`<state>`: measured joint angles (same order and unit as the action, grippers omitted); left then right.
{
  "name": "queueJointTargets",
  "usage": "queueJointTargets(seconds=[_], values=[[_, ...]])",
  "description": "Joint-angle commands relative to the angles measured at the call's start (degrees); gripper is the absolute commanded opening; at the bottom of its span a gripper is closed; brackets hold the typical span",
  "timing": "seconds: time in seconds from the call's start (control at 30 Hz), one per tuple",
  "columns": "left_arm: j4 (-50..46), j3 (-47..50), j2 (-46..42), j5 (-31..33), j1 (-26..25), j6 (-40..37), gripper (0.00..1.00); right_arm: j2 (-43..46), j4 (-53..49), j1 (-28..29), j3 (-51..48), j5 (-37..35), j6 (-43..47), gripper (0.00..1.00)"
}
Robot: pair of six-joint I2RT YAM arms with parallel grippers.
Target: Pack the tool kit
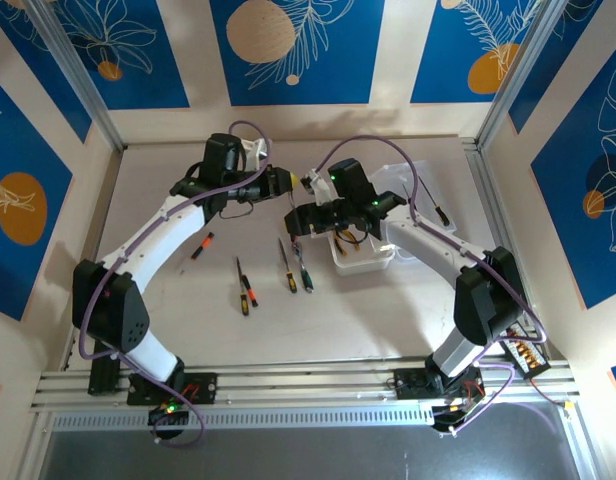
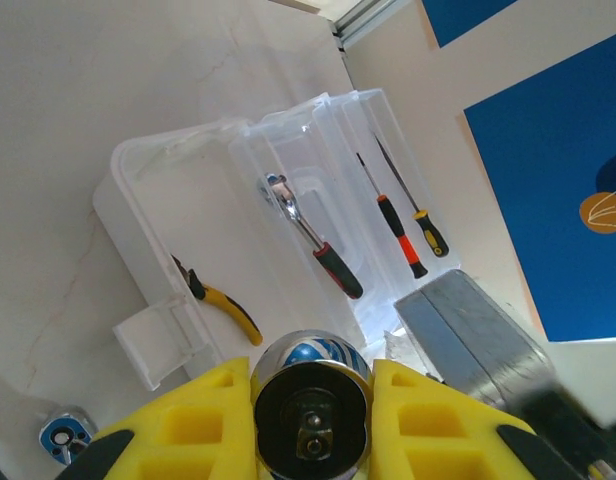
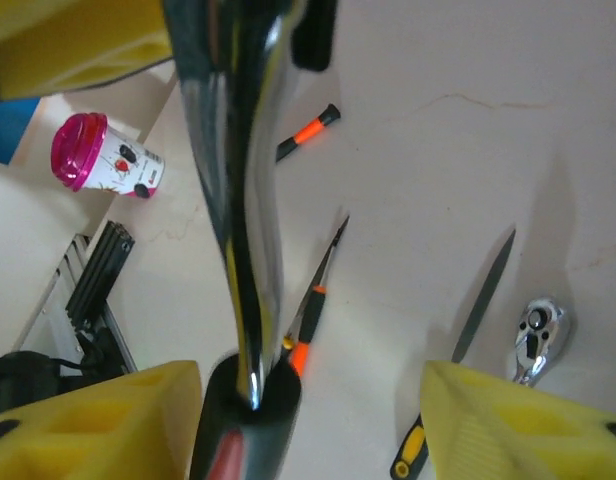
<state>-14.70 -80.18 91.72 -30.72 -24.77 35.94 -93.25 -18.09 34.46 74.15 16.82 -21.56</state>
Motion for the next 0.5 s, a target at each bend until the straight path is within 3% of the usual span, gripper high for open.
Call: queueJointTargets(seconds=[0.0, 0.03, 0.17, 0.2, 0.23, 0.3, 0.37, 0.47], values=[[4.12, 0.06, -0.22, -2.45, -0.67, 1.14, 0.0, -0.34, 3.09, 0.86, 1.87, -0.28, -1.54, 0.42], [4.5, 0.39, -0.21, -2.63, -0.79, 1.21, 0.0, -0.35, 3.28, 1.0, 1.93, -0.38, -1.65, 0.37], [5.31, 1.64, -0.23, -3.13, -0.79, 1.06, 0.0, 0.35, 3.12, 1.07, 2.02, -1.19, -1.85, 0.0], [5.13, 1.77, -0.25, -3.24, -0.8, 0.7, 0.0, 0.59, 2.77, 1.07, 2.05, -1.47, -1.54, 0.0], [4.36, 1.58, -0.23, -3.14, -0.8, -0.31, 0.08, 0.79, 1.99, 0.97, 2.05, -1.73, -1.04, 0.0], [-0.77, -0.33, -0.64, -1.02, -0.26, -4.8, 0.38, 1.19, -0.43, 0.46, 2.47, -3.06, 0.34, 0.0], [-10.44, -3.64, -1.83, 6.2, 0.78, -12.07, 0.67, 2.16, -4.47, -0.72, 2.58, -5.38, 2.55, 0.0], [-20.44, -6.35, -4.39, 18.91, 2.81, -19.61, 1.0, 4.54, -10.67, -4.26, 2.15, -8.75, 5.75, 0.0]])
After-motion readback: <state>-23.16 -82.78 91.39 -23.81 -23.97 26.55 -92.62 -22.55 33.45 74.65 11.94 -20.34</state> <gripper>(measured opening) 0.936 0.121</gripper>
